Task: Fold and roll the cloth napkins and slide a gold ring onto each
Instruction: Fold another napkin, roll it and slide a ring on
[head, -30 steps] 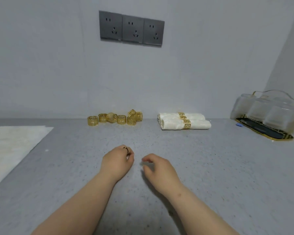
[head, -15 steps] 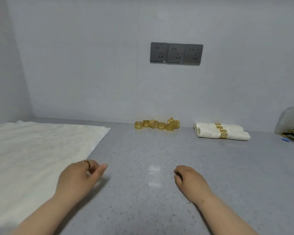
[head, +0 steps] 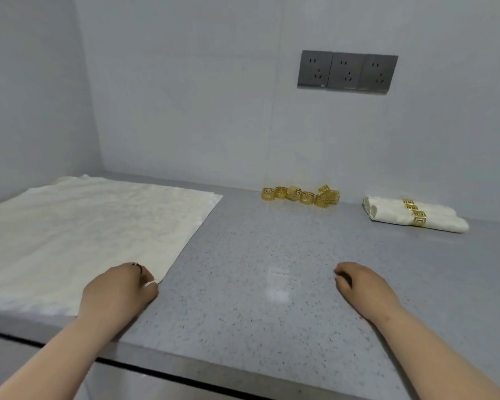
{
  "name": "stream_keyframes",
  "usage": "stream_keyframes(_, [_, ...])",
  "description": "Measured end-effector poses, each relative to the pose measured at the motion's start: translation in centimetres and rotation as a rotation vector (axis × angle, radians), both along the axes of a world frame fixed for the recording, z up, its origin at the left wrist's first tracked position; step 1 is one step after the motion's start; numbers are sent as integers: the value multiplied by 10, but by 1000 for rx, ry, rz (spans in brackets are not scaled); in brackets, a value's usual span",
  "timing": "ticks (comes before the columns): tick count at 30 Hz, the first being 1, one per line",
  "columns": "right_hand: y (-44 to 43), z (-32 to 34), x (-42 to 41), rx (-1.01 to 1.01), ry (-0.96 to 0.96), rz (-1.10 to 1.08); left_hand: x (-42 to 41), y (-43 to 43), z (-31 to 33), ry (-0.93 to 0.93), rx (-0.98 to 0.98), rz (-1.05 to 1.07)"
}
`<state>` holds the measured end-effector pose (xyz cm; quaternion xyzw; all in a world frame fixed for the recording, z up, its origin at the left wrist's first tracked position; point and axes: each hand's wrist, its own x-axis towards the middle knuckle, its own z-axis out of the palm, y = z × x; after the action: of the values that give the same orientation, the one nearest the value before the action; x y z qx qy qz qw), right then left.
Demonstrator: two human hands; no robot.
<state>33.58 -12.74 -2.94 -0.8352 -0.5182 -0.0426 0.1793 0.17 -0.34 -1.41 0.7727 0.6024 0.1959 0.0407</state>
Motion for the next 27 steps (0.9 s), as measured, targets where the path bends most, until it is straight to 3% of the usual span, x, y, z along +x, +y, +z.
stream_keyframes(11, [-1, -1, 2, 32, 22, 7, -3, 15, 5, -66, -74, 51])
stream_keyframes(16, [-2, -2, 2, 46, 8, 17, 7, 23, 17, -79, 51, 32])
stream_keyframes(21, [-3, 0, 1, 59, 16, 16, 47, 6, 43, -268, 117, -191])
stream_keyframes(24, [-3, 2, 0, 73, 13, 3, 83, -26, 45, -229, 123, -390])
stream_keyframes(27, [-5, 2, -1, 93, 0, 49, 115, -56, 30, -137, 7, -586])
